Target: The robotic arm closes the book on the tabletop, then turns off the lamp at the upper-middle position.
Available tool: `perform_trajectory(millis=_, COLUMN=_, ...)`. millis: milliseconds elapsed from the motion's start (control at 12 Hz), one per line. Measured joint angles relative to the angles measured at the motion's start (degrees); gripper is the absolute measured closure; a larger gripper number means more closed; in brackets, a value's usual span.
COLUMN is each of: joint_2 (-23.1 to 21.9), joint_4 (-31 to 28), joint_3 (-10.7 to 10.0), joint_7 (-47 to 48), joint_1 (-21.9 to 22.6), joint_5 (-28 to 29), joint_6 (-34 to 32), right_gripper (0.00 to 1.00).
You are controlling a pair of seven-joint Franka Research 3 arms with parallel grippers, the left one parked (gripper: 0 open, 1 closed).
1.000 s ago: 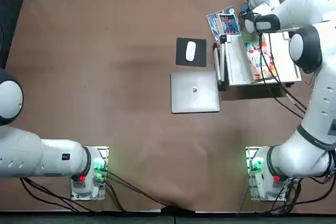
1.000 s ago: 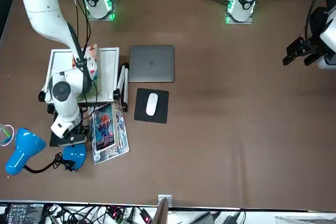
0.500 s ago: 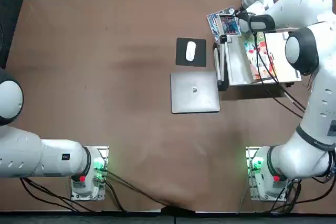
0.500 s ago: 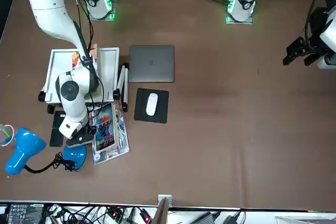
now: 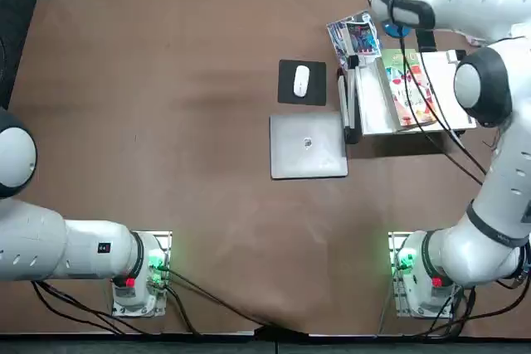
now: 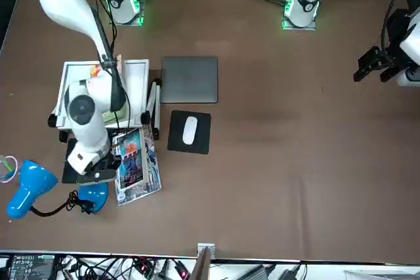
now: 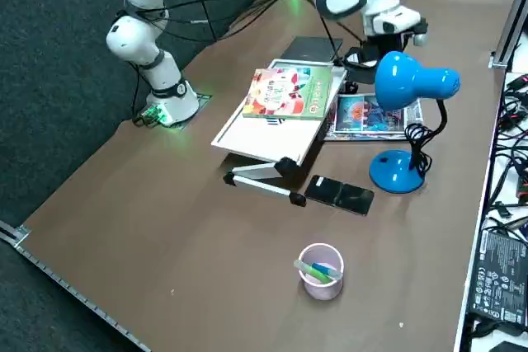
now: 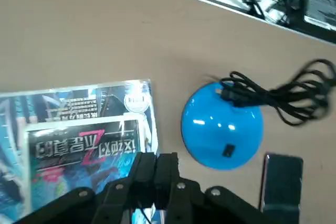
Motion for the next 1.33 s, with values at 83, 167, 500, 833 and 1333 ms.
perform_trajectory(millis=83, joint_2=-1.31, joint_4=0.51, joint_3=-0.01, joint_7=-0.01, joint_1=-0.10, joint_5=2.51, joint_6=-2.35, right_gripper=0.99)
perform_trajectory(millis=167, joint_2=-2.49, joint_4=0.82, joint_3=-0.02, joint_7=-0.02, joint_1=-0.13, joint_5=5.42, joint_6=-4.10, right_gripper=0.99)
perform_trajectory(millis=500, joint_2=-7.51, joint_4=2.15, joint_3=-0.02, joint_7=-0.03, joint_1=-0.18, joint_5=14.93, joint_6=-12.96, right_gripper=0.99)
perform_trajectory(millis=833, joint_2=-13.52, joint_4=6.92, joint_3=-0.25, joint_7=-0.03, joint_1=-0.43, joint_5=18.22, joint_6=-27.67, right_gripper=0.93)
perform_trajectory(millis=1333, joint_2=-23.55, joint_4=8.08, joint_3=-0.55, joint_7=-1.78, joint_1=-2.92, joint_5=19.90, joint_6=-41.33, right_gripper=0.26)
